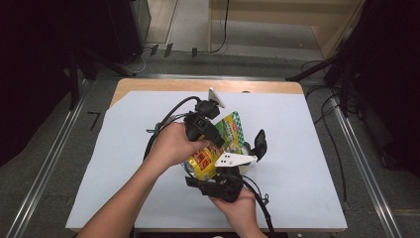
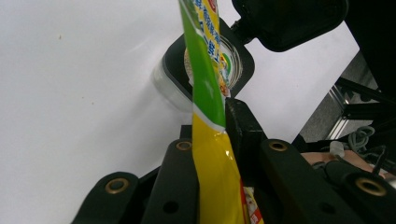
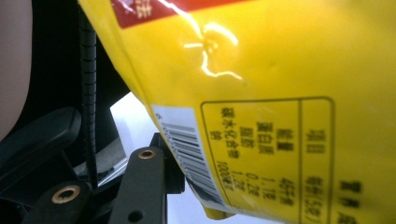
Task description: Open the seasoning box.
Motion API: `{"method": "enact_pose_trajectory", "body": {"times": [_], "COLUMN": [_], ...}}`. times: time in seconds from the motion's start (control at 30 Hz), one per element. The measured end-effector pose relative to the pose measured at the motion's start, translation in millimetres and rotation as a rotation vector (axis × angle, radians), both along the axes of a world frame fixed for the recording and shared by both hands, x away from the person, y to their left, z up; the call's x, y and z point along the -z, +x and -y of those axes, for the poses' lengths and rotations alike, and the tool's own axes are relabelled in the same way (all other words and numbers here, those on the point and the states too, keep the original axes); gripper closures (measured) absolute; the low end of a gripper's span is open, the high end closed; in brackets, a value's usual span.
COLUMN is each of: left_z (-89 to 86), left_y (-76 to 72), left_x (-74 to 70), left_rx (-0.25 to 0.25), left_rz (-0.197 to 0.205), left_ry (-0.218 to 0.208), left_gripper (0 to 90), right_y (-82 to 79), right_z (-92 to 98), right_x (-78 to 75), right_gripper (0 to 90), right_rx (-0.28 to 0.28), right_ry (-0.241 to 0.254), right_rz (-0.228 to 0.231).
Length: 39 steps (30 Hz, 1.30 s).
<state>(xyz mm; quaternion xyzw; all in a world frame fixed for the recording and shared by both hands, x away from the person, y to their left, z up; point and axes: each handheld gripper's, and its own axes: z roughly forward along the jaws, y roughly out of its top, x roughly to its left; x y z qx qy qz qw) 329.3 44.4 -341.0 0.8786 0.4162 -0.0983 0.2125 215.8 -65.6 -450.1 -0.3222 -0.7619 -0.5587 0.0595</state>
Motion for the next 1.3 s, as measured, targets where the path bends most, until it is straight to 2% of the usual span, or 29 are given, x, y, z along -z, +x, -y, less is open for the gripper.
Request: {"method": "enact_pose_trajectory", "body": {"times": [0.17,0.33,0.53,0.73,0.9,1.17,1.3], "left_z": [1.4,4.1,4.7,14.0,15.3,17.8,17.1], "left_y": [5.8,9.1,19.8,23.3,29.8,30.7,33.9], "left_x": [1.3,1.1,4.5,0.4,3.5,1.5,0.8], "left_rx": [-0.012,-0.013,-0.021,-0.001,-0.013,-0.022,-0.017], "left_rz": [-0.043,-0.055,-0.118,-0.116,-0.148,-0.149,-0.17], "left_ry": [-0.004,0.0,-0.012,0.026,0.036,0.057,0.058], "left_gripper": [85.9,86.1,86.0,86.2,86.8,87.1,87.3], "right_y": [-0.5,1.6,4.1,6.0,8.2,9.8,9.5], "right_z": [-1.1,-1.9,-2.1,-1.0,-1.3,-4.1,-6.4], "right_x": [-2.6,-4.0,-6.0,-7.9,-8.5,-9.6,-11.5], "right_gripper": [63.2,64.0,65.0,64.4,62.1,63.4,61.8], "right_rx": [-0.005,-0.005,-0.008,-0.002,-0.004,-0.012,-0.021], "right_ry": [-0.023,-0.025,-0.031,-0.001,-0.019,-0.035,-0.05], "right_rz": [0.024,0.016,0.005,-0.004,-0.001,0.004,0.023]}}
